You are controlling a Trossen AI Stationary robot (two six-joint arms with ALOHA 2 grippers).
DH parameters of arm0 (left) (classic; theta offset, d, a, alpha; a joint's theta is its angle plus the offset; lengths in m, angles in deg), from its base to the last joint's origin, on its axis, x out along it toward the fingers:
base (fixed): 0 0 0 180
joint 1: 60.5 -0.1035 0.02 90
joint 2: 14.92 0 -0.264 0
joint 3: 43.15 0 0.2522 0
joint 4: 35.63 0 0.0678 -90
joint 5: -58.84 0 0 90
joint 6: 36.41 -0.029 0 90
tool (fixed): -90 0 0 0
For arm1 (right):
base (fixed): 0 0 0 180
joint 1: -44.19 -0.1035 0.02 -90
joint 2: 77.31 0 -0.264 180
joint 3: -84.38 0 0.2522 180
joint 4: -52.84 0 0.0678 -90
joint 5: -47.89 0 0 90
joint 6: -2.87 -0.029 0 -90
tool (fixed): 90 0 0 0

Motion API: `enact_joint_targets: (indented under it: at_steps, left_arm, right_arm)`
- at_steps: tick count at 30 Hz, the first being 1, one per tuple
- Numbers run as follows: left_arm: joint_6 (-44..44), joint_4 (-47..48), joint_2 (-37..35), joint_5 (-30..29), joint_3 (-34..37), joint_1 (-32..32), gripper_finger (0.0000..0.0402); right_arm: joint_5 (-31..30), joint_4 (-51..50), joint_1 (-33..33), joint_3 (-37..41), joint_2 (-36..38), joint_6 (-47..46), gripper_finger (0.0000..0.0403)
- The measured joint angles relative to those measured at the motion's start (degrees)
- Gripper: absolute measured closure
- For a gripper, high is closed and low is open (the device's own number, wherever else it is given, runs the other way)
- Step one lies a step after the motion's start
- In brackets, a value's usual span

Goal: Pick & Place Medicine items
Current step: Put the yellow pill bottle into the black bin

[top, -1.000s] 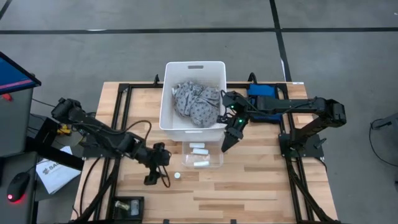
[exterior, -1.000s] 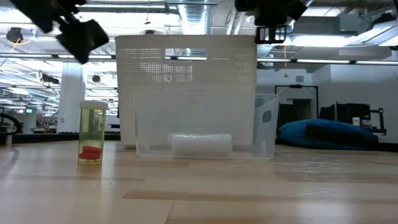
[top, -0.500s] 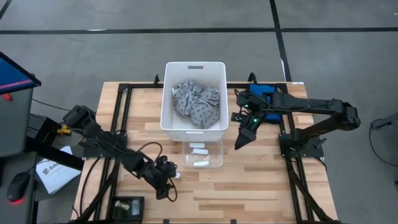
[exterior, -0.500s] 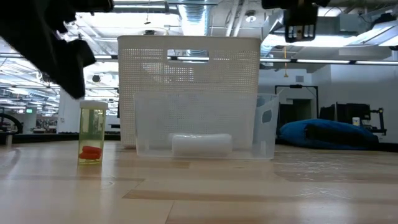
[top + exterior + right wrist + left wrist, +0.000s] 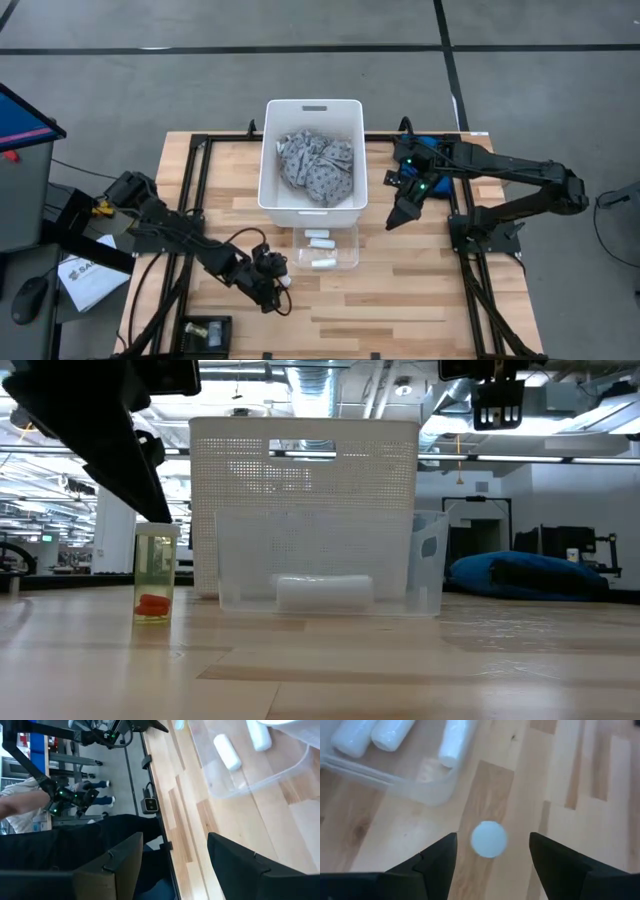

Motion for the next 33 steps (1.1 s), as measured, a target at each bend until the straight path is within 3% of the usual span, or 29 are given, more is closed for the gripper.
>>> enact_joint_targets:
  at_steps: [26, 33]
  left_arm:
    - [-1.9, -2.7, 2.8, 2.4, 0.7, -1.6, 0.0164]
    - [-1.5, -2.2, 2.8, 2.8, 0.7, -1.7, 0.0222]
  right_arm:
    - [0.2, -1.2, 2.4, 0.0, 0.0, 3.2, 0.0183]
    - [0.2, -1.3, 2.4, 0.0, 0.0, 3.2, 0.0183]
